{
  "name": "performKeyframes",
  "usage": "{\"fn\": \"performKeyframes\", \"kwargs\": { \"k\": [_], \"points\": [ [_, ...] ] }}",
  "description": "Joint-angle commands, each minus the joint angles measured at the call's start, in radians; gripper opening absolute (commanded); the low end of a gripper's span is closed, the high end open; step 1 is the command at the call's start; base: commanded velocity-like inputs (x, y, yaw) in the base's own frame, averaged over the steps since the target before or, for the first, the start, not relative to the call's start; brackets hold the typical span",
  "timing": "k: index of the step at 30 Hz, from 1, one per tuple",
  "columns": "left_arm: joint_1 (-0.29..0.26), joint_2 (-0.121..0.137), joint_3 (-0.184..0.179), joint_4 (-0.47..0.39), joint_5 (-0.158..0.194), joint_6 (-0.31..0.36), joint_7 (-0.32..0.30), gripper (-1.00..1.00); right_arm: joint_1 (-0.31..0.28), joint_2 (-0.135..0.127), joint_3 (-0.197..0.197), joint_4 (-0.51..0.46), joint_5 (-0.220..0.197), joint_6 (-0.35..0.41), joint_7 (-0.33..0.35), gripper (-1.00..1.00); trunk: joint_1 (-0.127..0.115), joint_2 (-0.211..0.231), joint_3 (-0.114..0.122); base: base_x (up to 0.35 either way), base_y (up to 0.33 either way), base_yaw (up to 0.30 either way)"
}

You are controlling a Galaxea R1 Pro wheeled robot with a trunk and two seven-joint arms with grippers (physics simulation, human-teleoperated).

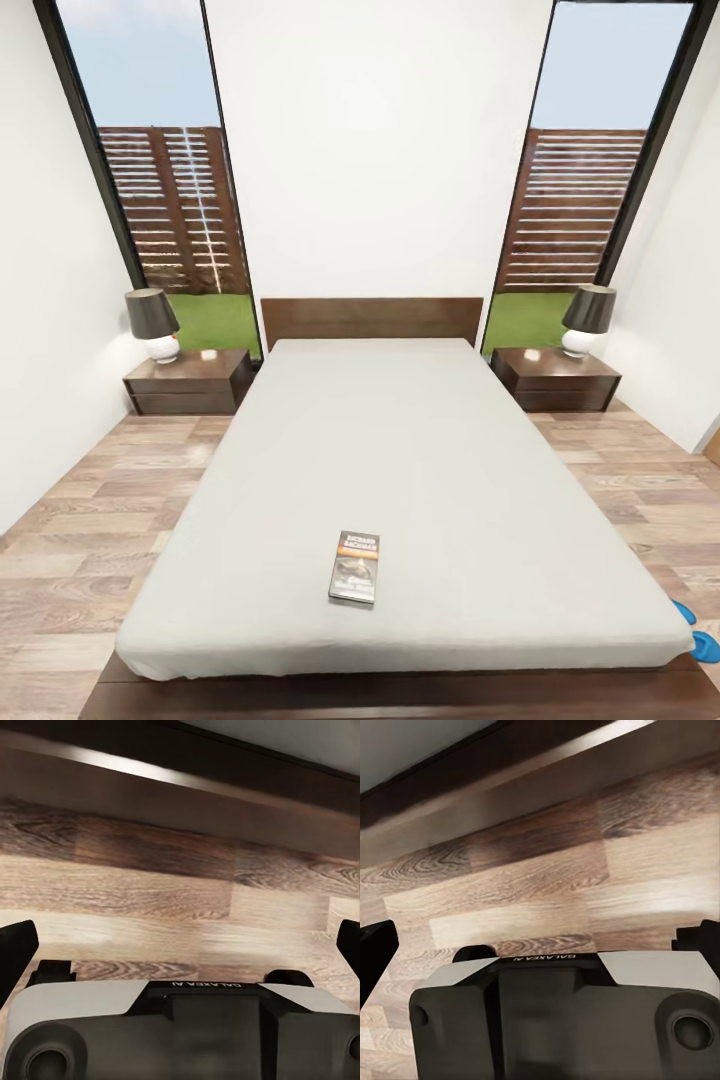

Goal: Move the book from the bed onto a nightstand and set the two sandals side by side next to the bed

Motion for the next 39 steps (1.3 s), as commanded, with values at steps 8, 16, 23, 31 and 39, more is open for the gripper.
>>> {"fn": "performKeyframes", "kwargs": {
  "k": [8, 16, 23, 31, 39],
  "points": [
    [-0.001, 0.000, 0.005, 0.001, 0.004, -0.001, -0.006, 1.00, -0.001, 0.000, -0.005, 0.003, -0.004, 0.002, 0.004, 1.00, 0.000, -0.001, -0.001, 0.100, -0.069, 0.003],
    [-0.001, 0.000, 0.005, 0.001, 0.004, -0.001, -0.006, 1.00, -0.001, 0.000, -0.005, 0.003, -0.004, 0.002, 0.004, 1.00, 0.000, -0.001, -0.001, 0.240, -0.179, 0.000],
    [-0.001, 0.000, 0.005, 0.001, 0.004, -0.001, -0.006, 1.00, -0.001, -0.001, -0.005, 0.003, -0.004, 0.002, 0.004, 1.00, 0.000, -0.001, -0.001, 0.181, -0.051, 0.000],
    [-0.001, 0.000, 0.005, 0.001, 0.004, -0.001, -0.006, 1.00, -0.001, 0.000, -0.005, 0.003, -0.004, 0.002, 0.004, 1.00, 0.000, -0.001, -0.001, 0.088, -0.002, 0.000],
    [-0.002, 0.000, 0.005, 0.002, 0.004, -0.001, -0.006, 1.00, -0.001, -0.001, -0.005, 0.003, -0.003, 0.002, 0.005, 1.00, 0.000, -0.001, -0.001, 0.256, 0.000, 0.000]
  ]
}}
